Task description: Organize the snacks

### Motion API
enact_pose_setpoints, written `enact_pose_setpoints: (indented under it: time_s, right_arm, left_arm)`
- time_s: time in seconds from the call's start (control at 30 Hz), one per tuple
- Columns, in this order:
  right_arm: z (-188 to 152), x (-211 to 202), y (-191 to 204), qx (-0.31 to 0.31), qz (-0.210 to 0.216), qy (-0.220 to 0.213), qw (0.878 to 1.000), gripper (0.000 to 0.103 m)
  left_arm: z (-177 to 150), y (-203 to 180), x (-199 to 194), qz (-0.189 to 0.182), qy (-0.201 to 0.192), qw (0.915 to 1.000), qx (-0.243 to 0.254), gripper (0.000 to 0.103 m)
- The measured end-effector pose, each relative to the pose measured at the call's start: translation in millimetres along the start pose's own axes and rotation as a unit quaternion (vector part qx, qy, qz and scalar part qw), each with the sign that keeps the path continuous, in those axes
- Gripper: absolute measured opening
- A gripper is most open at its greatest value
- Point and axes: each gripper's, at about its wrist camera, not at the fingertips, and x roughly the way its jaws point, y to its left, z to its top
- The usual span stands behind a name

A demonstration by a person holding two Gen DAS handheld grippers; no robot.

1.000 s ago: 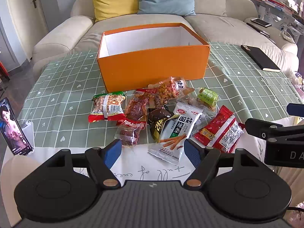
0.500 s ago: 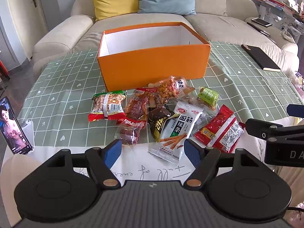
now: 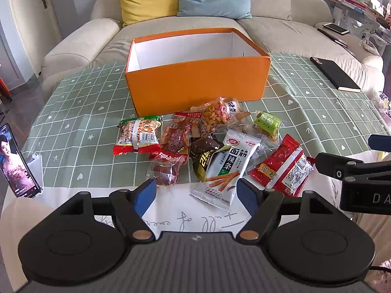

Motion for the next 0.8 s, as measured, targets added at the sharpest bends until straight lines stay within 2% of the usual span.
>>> enact_pose_setpoints:
  time_s: [0.8]
  right_arm:
    - [-2.2,1.7,-0.1,0.003,0.002,0.005,1.000,0.100]
  left_arm:
    - [0.4,-1.8,0.5,-0.001,0.000,1.0000,0.000,0.088]
